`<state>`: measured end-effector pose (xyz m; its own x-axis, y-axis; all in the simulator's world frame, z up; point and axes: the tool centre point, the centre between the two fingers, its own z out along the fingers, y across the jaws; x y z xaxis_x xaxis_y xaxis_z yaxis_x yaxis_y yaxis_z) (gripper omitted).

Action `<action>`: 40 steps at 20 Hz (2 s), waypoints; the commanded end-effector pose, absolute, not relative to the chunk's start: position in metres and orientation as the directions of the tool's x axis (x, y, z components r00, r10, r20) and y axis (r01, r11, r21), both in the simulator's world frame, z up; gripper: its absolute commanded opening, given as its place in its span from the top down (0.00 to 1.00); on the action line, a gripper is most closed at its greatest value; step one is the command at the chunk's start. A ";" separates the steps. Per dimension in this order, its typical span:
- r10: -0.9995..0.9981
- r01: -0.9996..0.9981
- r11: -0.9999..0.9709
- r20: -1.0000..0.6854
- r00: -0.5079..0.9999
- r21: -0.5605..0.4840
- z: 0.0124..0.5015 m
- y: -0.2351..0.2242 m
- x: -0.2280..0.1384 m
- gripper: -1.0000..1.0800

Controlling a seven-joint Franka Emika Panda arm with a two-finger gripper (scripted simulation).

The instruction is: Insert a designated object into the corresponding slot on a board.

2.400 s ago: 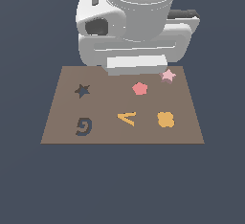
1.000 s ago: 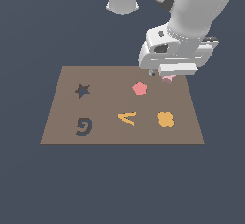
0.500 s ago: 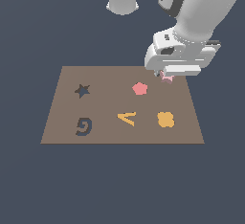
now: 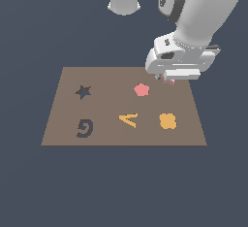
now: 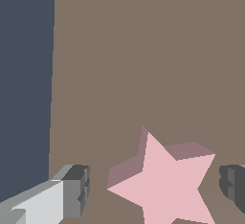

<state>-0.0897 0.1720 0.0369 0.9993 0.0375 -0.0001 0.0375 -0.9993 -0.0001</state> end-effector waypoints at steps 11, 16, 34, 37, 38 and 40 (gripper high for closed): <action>0.037 0.037 -0.999 0.000 0.999 0.000 0.030 0.172 -0.090 1.00; 0.038 0.038 -0.999 0.001 0.999 0.000 0.031 0.172 -0.090 1.00; 0.187 0.187 -0.982 0.001 0.982 -0.001 0.033 0.110 -0.102 1.00; 0.234 0.234 -0.972 0.001 0.972 -0.001 0.033 0.089 -0.104 1.00; 0.251 0.251 -0.968 0.001 0.968 -0.001 0.034 0.082 -0.104 1.00; 0.287 0.287 -0.958 0.001 0.958 -0.001 0.034 0.066 -0.104 1.00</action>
